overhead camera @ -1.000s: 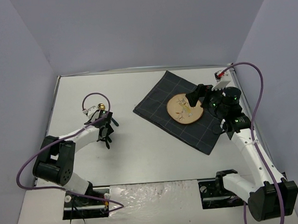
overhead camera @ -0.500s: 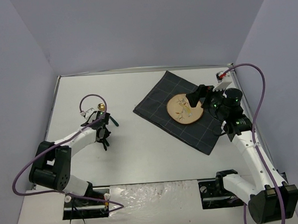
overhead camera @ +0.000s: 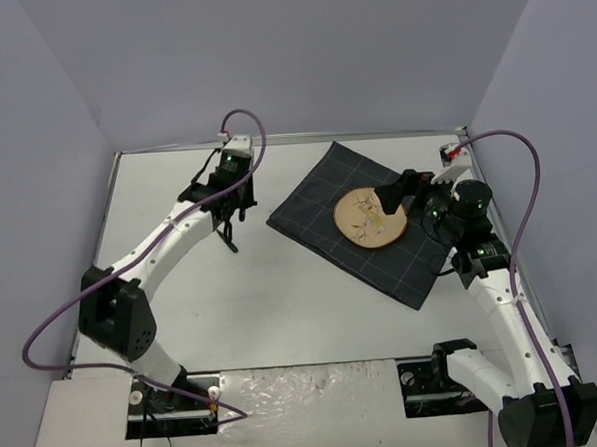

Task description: Set the dinner table for one person

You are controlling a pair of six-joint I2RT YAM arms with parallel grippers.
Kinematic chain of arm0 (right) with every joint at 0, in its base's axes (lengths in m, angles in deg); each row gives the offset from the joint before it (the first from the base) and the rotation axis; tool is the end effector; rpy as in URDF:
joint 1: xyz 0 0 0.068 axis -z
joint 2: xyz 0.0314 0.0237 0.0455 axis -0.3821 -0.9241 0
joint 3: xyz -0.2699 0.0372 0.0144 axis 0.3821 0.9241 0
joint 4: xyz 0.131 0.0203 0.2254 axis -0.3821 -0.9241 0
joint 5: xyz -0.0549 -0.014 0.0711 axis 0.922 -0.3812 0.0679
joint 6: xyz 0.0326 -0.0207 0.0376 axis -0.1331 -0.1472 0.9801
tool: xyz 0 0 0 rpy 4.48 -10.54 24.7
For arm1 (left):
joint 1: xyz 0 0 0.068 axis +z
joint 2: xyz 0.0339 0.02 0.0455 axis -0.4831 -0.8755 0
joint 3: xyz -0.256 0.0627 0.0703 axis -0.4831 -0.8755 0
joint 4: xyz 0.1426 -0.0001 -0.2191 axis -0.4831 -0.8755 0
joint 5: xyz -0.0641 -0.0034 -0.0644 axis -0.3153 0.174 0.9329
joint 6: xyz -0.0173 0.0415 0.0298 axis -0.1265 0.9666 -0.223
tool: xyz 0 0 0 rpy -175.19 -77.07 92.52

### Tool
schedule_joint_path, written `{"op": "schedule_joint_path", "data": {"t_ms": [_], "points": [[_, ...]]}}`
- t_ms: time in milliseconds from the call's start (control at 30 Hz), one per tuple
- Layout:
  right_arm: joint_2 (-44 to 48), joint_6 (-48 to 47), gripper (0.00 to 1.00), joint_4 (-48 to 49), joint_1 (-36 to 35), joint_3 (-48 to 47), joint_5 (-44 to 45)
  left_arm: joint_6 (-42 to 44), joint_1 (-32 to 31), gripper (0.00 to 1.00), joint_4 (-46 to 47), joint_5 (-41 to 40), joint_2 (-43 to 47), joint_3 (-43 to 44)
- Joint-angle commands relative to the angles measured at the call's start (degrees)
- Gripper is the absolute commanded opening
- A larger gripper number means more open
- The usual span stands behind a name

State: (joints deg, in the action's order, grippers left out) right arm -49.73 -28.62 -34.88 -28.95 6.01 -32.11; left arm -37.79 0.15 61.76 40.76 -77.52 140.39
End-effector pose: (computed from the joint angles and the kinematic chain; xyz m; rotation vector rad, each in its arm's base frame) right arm 0.2147 0.0375 0.3633 -0.1414 1.5444 0.6293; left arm 0.3327 -0.1748 0.3270 0.0586 2.1691 -0.2814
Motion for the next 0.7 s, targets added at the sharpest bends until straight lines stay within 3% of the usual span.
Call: {"op": "schedule_joint_path", "data": {"t_ms": [0,300,667], "points": [[2.0,0.8,1.00,2.5,-0.5,-1.1,1.5,14.7,-2.5,0.00,0.4,9.7,-8.5,10.6],[4.1,-0.2,1.00,-1.4,-0.5,-1.6,3.6,21.5,-5.9,0.00,-0.4,15.0,-26.5,29.7],[5.1,-0.4,1.00,-4.8,-0.5,-1.3,5.2,18.2,-7.8,0.00,4.2,18.9,-39.6,41.2]]}}
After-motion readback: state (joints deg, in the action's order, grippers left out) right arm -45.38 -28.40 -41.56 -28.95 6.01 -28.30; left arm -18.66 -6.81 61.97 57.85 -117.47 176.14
